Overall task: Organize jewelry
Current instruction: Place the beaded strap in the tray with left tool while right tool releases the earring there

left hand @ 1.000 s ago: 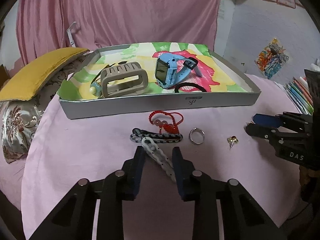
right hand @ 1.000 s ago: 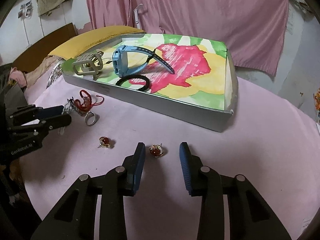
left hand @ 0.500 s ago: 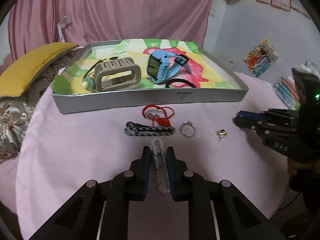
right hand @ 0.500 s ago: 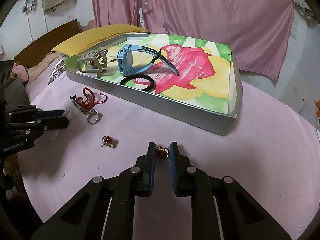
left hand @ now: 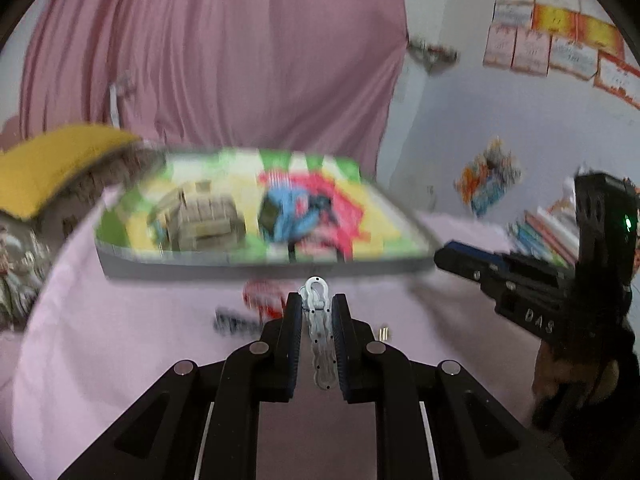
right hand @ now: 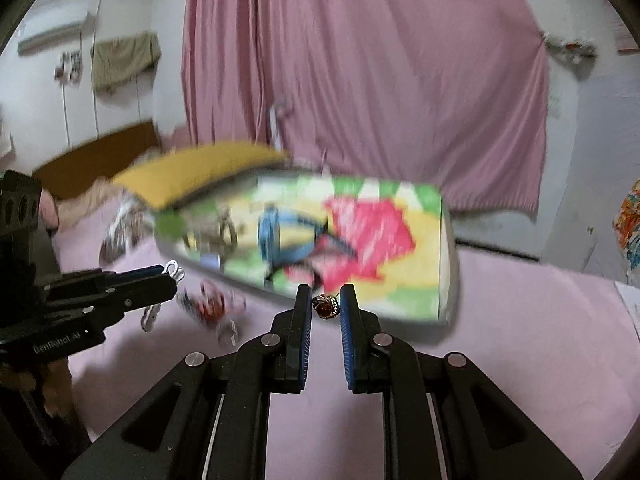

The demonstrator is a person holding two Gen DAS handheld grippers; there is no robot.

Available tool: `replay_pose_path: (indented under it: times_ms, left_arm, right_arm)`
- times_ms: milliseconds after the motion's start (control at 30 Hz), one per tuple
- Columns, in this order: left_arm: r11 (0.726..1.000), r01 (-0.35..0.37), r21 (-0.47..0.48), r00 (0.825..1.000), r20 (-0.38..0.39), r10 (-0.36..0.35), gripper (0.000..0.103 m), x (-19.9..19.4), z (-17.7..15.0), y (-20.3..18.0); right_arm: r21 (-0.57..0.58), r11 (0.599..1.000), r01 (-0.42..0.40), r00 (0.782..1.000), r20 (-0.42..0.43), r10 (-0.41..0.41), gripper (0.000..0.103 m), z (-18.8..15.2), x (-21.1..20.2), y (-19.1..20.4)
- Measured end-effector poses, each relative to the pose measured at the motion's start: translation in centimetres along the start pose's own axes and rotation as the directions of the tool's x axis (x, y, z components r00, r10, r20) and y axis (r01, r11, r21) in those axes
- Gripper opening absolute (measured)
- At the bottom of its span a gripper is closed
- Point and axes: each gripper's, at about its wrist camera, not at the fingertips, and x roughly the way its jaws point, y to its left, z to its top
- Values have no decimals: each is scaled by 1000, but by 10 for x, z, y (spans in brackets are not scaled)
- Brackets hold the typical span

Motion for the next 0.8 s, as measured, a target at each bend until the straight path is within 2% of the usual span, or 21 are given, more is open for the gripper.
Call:
replay_pose_path:
  times_ms: [167,400,500,633,800]
  left_arm:
    - [998,-45,33,988,148,39,14,-5,24,-4]
    - [995,-73,66,960,276,52,14,4,46,-2]
    - [995,-74,63,955,291,52,14,10,51,1]
    - [995,-76,57,961,269,58,14,24,56,7]
    - [994,-97,39,981,172,89,14,44,58,12]
  right_arm:
    - [34,999,8,992,124,-13,12,15,-3,5]
    - [45,999,28,985,168,-35,12,21,9,12]
    - [36,999,41,984,173,-46,12,23,17,14]
    - [41,998,37,988,145,-43,12,23,31,13]
    - [63,998,16,999,41,-18,12,20,52,8]
